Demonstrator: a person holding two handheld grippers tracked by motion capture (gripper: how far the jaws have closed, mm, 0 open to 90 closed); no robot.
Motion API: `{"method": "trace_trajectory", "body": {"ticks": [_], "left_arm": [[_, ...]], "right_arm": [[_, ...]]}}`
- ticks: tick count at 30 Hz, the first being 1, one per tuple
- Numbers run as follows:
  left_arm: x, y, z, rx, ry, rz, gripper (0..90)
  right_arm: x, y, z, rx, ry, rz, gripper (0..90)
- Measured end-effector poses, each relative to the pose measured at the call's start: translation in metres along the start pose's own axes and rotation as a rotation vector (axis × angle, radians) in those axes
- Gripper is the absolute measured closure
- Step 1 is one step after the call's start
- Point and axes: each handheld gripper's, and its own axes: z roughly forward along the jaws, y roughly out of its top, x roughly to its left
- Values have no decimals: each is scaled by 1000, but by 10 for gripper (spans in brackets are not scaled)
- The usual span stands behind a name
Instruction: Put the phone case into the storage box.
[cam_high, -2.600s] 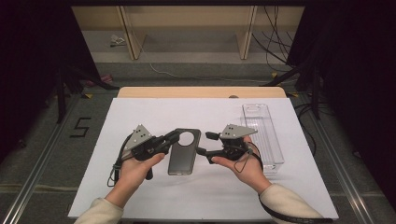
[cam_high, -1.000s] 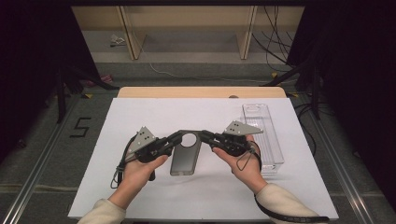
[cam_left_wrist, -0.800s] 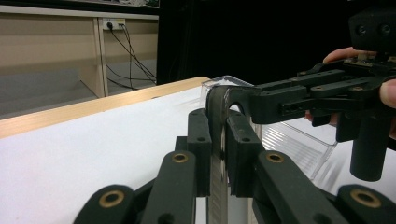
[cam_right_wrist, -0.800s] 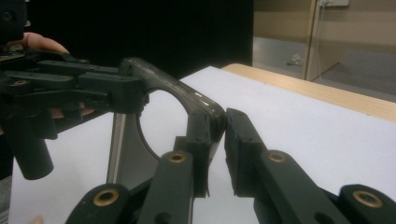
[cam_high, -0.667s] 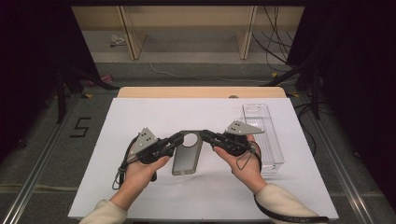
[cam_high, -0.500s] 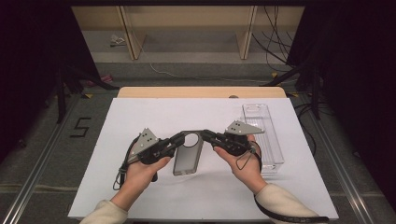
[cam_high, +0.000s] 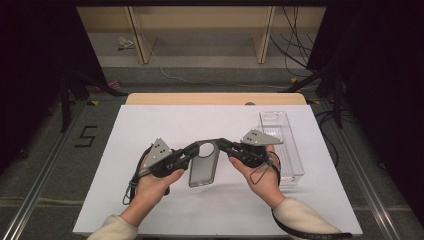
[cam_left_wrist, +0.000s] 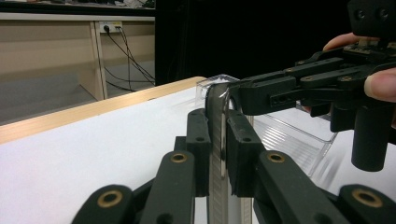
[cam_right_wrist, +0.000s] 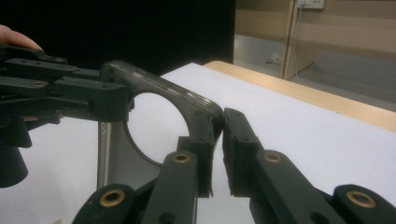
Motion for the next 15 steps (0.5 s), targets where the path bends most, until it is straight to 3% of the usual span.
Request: {"method": "trace_trajectory", "body": {"ticks": [7, 15], "left_arm": [[-1, 0, 1, 5, -2, 15, 778], [-7, 5, 0, 30, -24, 53, 569]], "right_arm": [[3, 4, -2, -2, -29, -54, 838], [4, 5, -3, 1, -51, -82, 842]]}}
